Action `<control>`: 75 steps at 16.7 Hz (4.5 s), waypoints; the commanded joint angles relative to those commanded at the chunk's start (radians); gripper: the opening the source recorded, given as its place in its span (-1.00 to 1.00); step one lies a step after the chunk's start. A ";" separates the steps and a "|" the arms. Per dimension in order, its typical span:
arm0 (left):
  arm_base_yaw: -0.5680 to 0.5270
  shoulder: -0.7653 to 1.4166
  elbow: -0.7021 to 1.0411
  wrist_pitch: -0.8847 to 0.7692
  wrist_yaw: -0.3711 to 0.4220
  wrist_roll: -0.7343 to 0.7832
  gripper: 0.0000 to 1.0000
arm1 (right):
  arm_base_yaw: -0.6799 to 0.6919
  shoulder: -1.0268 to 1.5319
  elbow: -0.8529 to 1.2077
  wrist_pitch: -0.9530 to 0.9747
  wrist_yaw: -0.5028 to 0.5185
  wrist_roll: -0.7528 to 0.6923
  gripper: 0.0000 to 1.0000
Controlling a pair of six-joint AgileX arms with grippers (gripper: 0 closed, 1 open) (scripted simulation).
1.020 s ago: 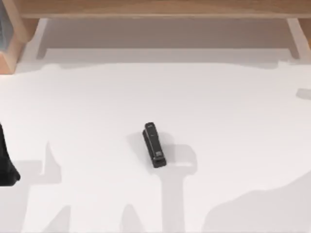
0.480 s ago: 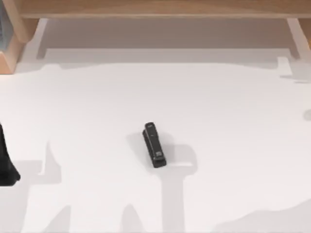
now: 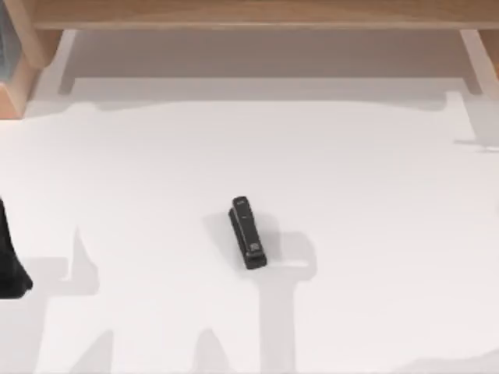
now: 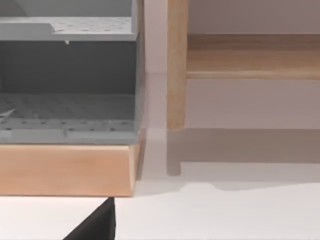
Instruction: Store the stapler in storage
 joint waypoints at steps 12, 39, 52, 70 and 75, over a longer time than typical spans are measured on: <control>0.000 0.000 0.000 0.000 0.000 0.000 1.00 | -0.081 -0.068 -0.171 0.116 -0.082 0.000 -1.00; 0.000 0.000 0.000 0.000 0.000 0.000 1.00 | -0.161 -0.121 -0.321 0.208 -0.163 0.002 1.00; 0.000 0.000 0.000 0.000 0.000 0.000 1.00 | -0.203 -0.134 -0.378 0.250 -0.210 0.003 1.00; 0.000 0.000 0.000 0.000 0.000 0.000 1.00 | 0.585 -0.259 0.043 -0.889 -0.084 0.710 1.00; 0.000 0.000 0.000 0.000 0.000 0.000 1.00 | 0.861 -0.095 0.489 -1.495 0.108 1.116 1.00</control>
